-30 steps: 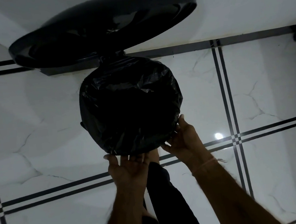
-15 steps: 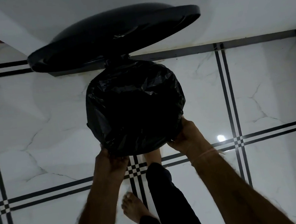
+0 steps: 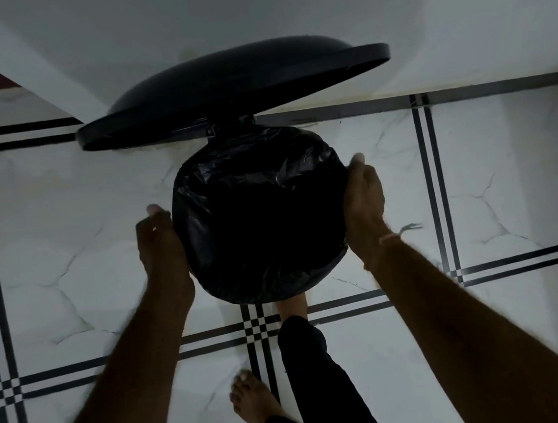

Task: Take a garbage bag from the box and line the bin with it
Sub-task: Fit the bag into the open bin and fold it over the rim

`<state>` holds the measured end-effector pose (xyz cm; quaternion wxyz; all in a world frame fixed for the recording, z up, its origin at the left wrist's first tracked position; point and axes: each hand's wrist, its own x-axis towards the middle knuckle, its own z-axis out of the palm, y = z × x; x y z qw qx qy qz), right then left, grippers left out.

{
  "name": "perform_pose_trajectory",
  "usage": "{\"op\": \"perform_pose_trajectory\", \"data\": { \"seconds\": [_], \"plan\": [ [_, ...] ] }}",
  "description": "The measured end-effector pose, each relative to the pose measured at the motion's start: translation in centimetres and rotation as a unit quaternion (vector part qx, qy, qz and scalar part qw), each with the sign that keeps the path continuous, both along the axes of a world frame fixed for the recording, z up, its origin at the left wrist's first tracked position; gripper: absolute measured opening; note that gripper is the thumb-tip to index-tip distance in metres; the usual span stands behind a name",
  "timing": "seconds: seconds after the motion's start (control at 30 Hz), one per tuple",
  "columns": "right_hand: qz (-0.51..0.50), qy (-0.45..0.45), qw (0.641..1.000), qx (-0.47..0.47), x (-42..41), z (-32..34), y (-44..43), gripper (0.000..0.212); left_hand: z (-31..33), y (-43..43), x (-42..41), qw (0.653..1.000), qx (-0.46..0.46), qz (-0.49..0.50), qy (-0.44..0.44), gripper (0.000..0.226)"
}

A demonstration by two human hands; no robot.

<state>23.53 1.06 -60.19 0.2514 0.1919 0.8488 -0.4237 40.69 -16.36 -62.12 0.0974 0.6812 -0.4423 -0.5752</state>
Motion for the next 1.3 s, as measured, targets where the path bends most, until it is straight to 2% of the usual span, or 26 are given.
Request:
{"op": "perform_pose_trajectory", "data": {
  "seconds": [0.07, 0.13, 0.2, 0.33, 0.4, 0.47, 0.57, 0.63, 0.77, 0.83, 0.87, 0.97, 1.03, 1.1, 1.13, 1.2, 1.23, 1.3],
  "plan": [
    [0.077, 0.036, 0.995, 0.045, -0.8, -0.2, -1.8, 0.063, -0.5, -0.8, -1.2, 0.999, -0.026, -0.043, 0.012, 0.056],
    [0.119, 0.039, 0.989, 0.082, -1.8, -1.2, -2.8, 0.062, -1.3, -1.5, -1.8, 0.996, -0.040, -0.072, 0.040, 0.046],
    [0.135, 0.011, 0.987, 0.082, -3.1, -2.4, -3.1, 0.057, -1.9, -2.2, -2.0, 0.994, -0.041, -0.091, 0.050, 0.036],
    [0.189, -0.076, 0.977, 0.065, -5.7, -3.9, -2.8, 0.035, -2.3, -3.9, -1.9, 0.991, 0.016, -0.122, 0.052, 0.032],
    [0.164, -0.088, 0.981, 0.049, -6.4, -3.5, -3.0, 0.044, -2.1, -4.9, -2.3, 0.986, 0.052, -0.138, 0.073, 0.042],
    [0.156, -0.022, 0.987, 0.023, -6.3, -2.5, -4.4, 0.049, -1.6, -5.5, -3.4, 0.981, 0.039, -0.171, 0.085, 0.053],
    [0.253, 0.043, 0.966, 0.036, -5.5, -2.3, -6.7, 0.047, -1.5, -5.9, -4.9, 0.964, -0.034, -0.250, 0.084, 0.042],
    [0.288, 0.048, 0.955, 0.059, -6.0, -3.1, -7.5, 0.045, -2.0, -6.3, -5.2, 0.959, -0.015, -0.267, 0.094, 0.040],
    [0.283, -0.079, 0.956, -0.005, -8.5, -4.0, -8.4, 0.035, -2.6, -7.8, -6.4, 0.956, 0.093, -0.259, 0.104, 0.021],
    [0.276, -0.155, 0.948, -0.034, -9.2, -3.5, -8.6, 0.032, -2.7, -8.4, -6.8, 0.941, 0.122, -0.305, 0.085, 0.012],
    [0.278, -0.184, 0.942, -0.043, -9.4, -3.0, -8.6, 0.032, -2.7, -8.6, -6.7, 0.932, 0.130, -0.326, 0.087, 0.017],
    [0.296, -0.183, 0.935, -0.064, -10.3, -3.2, -7.8, 0.032, -2.6, -9.2, -6.2, 0.936, 0.151, -0.297, 0.115, 0.036],
    [0.321, -0.140, 0.935, -0.061, -9.7, -3.3, -7.4, 0.034, -2.7, -9.2, -5.6, 0.938, 0.191, -0.252, 0.139, 0.023],
    [0.334, -0.088, 0.937, -0.056, -9.0, -3.6, -7.3, 0.029, -2.5, -8.8, -5.3, 0.933, 0.195, -0.257, 0.162, 0.013],
    [0.321, -0.088, 0.940, -0.078, -9.0, -3.6, -7.3, 0.025, -2.6, -8.7, -5.1, 0.932, 0.177, -0.270, 0.162, 0.015],
    [0.291, -0.100, 0.946, -0.105, -9.2, -3.3, -7.2, 0.019, -3.1, -8.8, -4.3, 0.945, 0.134, -0.254, 0.156, 0.037],
    [0.283, -0.089, 0.951, -0.090, -9.3, -3.1, -6.9, 0.024, -2.8, -8.6, -4.1, 0.957, 0.118, -0.222, 0.143, 0.046],
    [0.294, -0.034, 0.955, -0.033, -8.7, -2.5, -5.3, 0.039, -2.1, -7.4, -3.2, 0.977, 0.121, -0.130, 0.118, 0.045]
  ]
}}
